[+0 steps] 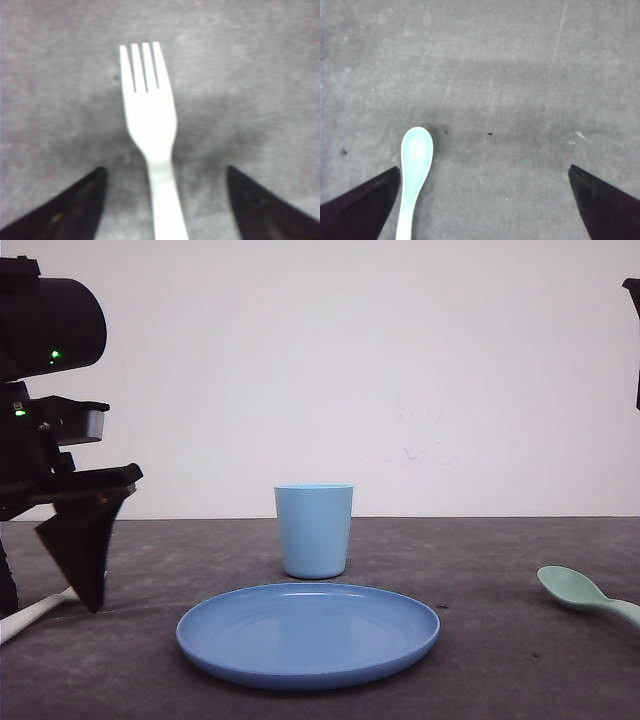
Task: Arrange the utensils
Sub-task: 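Lower the left gripper onto the white fork and close on its handle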
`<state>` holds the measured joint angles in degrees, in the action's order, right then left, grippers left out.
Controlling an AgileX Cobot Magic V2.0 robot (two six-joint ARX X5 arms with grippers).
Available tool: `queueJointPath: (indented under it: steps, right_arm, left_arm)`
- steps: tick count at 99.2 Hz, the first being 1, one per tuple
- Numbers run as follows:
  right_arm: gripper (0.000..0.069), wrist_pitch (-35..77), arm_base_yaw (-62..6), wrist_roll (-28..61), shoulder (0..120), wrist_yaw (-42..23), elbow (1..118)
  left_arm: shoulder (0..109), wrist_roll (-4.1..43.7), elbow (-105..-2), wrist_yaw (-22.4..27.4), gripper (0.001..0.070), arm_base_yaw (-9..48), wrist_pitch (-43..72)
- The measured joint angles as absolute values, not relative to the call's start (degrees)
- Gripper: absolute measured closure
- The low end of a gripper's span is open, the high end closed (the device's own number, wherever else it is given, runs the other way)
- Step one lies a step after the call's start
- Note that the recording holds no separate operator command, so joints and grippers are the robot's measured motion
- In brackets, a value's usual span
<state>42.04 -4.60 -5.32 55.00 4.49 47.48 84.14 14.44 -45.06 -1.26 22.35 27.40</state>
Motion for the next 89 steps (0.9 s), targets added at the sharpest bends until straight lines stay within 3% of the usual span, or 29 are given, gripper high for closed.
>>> queueJointPath:
  steps: [36, 89]
  right_arm:
    - [0.0012, 42.24, -4.60, -5.32, 55.00, 4.49, 47.48]
    - [0.0012, 42.24, -4.60, -5.32, 55.00, 4.51, 47.48]
  left_arm:
    - [84.38, 14.44, -45.06, -1.76, 0.0497, 22.22, 27.18]
    - [84.38, 14.63, -45.06, -2.70, 0.0625, 22.72, 27.62]
